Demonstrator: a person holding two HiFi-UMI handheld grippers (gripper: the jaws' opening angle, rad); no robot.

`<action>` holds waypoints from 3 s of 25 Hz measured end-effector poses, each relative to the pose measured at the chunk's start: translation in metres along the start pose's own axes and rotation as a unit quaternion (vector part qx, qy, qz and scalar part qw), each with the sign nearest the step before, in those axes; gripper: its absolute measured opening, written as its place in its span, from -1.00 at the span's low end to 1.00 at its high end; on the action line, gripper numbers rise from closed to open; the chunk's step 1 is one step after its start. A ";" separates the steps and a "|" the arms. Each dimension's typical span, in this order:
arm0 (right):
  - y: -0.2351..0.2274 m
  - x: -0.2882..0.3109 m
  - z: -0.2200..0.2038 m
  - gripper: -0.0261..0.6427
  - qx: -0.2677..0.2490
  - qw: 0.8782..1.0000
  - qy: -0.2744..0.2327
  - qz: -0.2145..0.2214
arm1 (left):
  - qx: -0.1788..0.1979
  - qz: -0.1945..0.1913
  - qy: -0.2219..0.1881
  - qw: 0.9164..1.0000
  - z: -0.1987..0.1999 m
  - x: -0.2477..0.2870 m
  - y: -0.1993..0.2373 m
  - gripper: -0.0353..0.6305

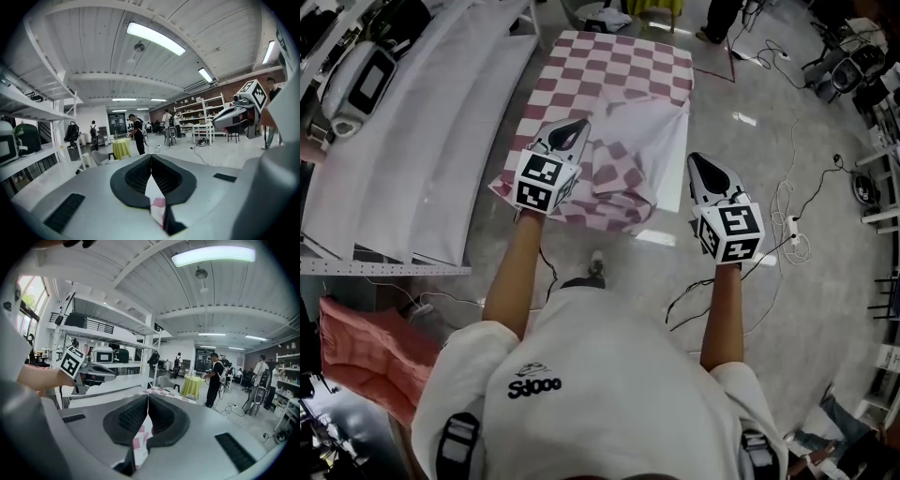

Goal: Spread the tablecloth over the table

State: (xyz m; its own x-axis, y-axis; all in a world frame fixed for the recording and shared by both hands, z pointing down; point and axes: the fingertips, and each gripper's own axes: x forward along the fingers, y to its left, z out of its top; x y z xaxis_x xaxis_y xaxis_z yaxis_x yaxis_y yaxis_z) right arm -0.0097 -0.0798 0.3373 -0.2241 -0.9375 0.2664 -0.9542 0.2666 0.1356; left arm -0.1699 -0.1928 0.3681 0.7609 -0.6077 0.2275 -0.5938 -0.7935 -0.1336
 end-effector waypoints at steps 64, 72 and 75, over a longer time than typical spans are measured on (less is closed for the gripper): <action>0.036 0.299 -0.266 -0.84 0.098 0.909 0.341 0.217 | -0.201 -0.044 0.274 0.939 -0.287 0.222 0.085 -0.80; -0.020 0.230 -0.200 -0.84 0.141 0.937 0.253 0.195 | -0.191 -0.053 0.200 0.959 -0.184 0.237 0.043 -0.80; -0.051 0.195 -0.181 -0.84 0.152 0.946 0.228 0.176 | -0.183 -0.058 0.180 0.965 -0.146 0.245 0.021 -0.80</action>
State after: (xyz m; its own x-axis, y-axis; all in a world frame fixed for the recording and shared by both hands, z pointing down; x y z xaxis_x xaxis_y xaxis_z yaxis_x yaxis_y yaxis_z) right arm 0.0314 -0.2358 0.5555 -0.4953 -0.5912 0.6365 -0.8651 0.4020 -0.2998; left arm -0.0344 -0.3535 0.5616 0.7275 -0.4119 0.5488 -0.6120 -0.7512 0.2475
